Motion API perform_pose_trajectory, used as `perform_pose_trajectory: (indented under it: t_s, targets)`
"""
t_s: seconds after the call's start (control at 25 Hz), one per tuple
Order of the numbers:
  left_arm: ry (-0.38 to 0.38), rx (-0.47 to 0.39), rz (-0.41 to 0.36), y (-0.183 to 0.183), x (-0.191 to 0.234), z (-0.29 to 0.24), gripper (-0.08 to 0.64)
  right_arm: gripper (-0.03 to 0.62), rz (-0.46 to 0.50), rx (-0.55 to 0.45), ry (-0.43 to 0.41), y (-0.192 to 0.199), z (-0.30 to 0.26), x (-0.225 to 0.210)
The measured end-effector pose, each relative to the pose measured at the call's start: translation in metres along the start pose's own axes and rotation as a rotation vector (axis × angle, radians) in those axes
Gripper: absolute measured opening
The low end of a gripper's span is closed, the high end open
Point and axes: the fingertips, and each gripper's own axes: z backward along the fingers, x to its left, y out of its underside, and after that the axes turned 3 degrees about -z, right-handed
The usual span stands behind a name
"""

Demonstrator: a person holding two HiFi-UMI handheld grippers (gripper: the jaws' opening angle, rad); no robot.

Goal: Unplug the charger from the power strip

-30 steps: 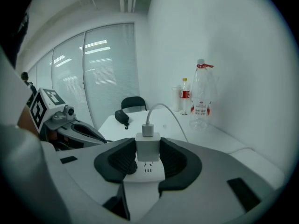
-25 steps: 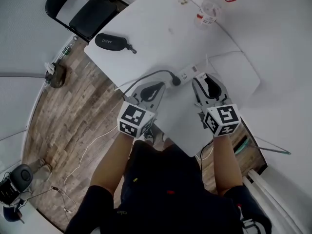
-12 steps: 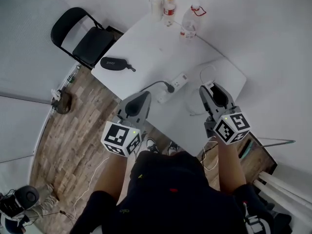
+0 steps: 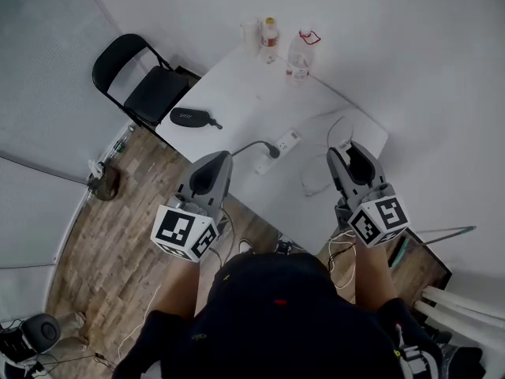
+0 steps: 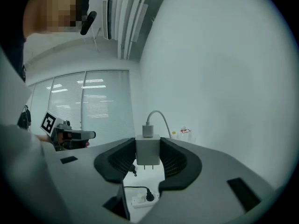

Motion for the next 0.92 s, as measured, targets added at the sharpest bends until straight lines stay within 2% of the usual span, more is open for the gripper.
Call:
perform_pose_trajectory:
  t_s: [0.28, 0.92]
  targets:
    - [-0.001, -0.035, -0.034, -0.021, -0.001, 0.008, 0.020, 0.169, 0.002, -0.060, -0.006, -0.024, 0.006, 0.007]
    - [0.026, -0.039, -0.036, -0.029, -0.009, 0.008, 0.020, 0.169, -0.015, -0.041, 0.010, -0.025, 0.009, 0.005]
